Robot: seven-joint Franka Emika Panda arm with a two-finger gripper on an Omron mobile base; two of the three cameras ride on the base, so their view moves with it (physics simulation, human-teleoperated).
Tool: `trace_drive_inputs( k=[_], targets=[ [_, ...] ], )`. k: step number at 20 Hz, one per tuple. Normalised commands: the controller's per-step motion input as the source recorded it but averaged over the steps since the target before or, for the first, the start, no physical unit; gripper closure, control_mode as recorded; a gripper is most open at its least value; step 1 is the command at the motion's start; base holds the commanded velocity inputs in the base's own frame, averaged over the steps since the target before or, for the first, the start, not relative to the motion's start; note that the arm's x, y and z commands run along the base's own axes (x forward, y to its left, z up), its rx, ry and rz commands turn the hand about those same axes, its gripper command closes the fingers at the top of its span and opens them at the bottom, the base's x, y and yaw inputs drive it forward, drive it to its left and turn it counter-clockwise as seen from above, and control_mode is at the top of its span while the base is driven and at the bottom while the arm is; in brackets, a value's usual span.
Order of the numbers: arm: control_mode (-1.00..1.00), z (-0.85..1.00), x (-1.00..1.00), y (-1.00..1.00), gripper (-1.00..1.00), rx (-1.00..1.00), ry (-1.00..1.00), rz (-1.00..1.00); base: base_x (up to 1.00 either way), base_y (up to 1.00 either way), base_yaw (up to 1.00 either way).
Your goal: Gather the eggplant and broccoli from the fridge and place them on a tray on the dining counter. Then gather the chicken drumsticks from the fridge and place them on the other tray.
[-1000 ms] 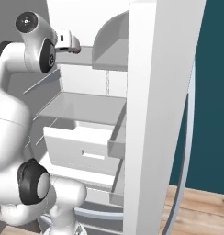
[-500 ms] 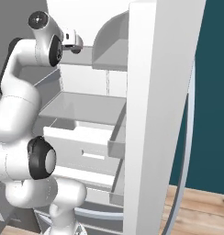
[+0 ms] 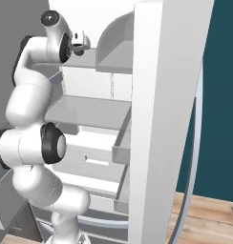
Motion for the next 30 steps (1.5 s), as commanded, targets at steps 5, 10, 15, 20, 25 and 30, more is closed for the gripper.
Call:
trace_drive_inputs(
  k=[5, 10, 15, 20, 25, 30],
  targets=[
    [-1.00, -0.09, 0.48, 0.09, -1.00, 0.00, 0.01, 0.00, 0.00, 0.00, 0.00],
    [-1.00, -0.12, 0.44, 0.11, -1.00, 0.00, 0.01, 0.00, 0.00, 0.00, 0.00],
    [-1.00, -0.08, 0.36, 0.07, -1.00, 0.00, 0.01, 0.00, 0.00, 0.00, 0.00],
    [-1.00, 0.00, 0.15, 0.00, -1.00, 0.00, 0.00, 0.00, 0.00, 0.00, 0.00],
    [-1.00, -0.03, 0.13, 0.00, -1.00, 0.00, 0.00, 0.00, 0.00, 0.00, 0.00],
    [-1.00, -0.11, 0.08, 0.00, -1.00, 0.00, 0.00, 0.00, 0.00, 0.00, 0.00]
  ],
)
